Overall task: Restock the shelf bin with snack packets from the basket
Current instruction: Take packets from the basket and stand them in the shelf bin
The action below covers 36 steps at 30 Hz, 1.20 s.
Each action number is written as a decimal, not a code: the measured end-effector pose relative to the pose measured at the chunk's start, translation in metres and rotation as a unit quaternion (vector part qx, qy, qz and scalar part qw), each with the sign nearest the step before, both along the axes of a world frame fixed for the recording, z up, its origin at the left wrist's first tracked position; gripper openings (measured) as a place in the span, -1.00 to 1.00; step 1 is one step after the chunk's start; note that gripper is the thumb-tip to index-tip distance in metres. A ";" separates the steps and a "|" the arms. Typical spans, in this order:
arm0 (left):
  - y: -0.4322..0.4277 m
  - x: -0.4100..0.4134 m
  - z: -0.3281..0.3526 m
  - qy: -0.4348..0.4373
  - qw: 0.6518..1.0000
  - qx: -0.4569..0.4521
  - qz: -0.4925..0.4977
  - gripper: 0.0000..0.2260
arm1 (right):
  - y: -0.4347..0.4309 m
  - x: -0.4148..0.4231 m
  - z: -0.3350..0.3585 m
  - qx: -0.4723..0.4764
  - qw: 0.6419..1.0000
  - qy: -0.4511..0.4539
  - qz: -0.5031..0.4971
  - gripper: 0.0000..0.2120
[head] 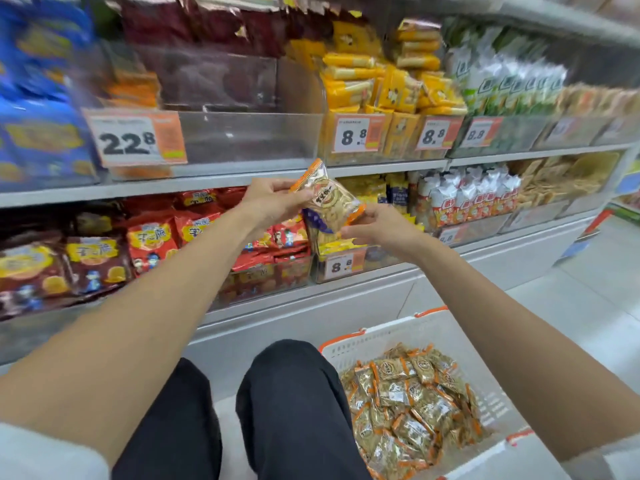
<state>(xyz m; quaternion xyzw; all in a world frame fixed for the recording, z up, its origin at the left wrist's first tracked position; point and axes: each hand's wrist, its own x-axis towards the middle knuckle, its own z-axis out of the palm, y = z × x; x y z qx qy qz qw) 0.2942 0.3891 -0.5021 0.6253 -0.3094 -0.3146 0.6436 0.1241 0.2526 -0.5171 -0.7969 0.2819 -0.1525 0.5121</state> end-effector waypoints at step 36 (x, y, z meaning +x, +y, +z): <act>0.114 0.204 0.157 -0.590 0.706 0.391 0.017 -0.93 | 0.091 0.265 0.138 -0.162 0.964 0.012 0.211 -0.85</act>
